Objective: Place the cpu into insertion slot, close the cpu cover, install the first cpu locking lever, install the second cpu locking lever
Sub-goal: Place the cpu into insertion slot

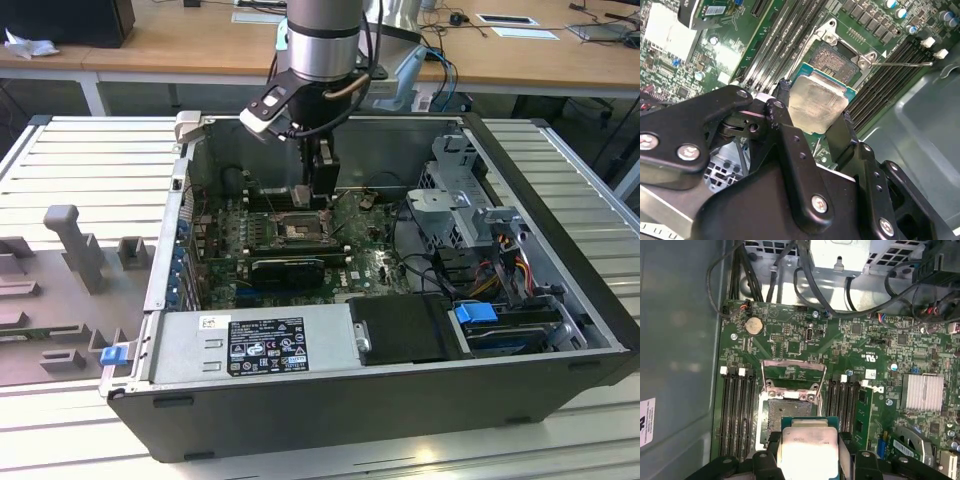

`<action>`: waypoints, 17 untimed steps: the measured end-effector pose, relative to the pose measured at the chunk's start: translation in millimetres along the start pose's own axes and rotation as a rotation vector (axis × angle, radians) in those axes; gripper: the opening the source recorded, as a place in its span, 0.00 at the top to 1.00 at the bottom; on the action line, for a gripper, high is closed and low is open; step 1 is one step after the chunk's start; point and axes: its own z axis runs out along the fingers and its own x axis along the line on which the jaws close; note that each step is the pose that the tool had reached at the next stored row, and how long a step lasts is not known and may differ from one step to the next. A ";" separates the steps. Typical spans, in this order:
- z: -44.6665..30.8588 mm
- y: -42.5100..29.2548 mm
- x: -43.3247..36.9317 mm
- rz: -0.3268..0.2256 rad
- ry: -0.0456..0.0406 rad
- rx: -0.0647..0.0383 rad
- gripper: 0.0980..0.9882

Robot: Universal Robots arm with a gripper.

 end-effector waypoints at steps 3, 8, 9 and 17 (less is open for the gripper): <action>0.9 0.0 0.4 0.017 0.0000 0.001 0.50; 4.0 -0.1 0.5 0.053 -0.0005 0.002 0.50; 4.4 -0.1 0.5 0.061 -0.0006 0.002 0.50; 12.4 -0.2 0.8 0.110 -0.0011 0.004 0.50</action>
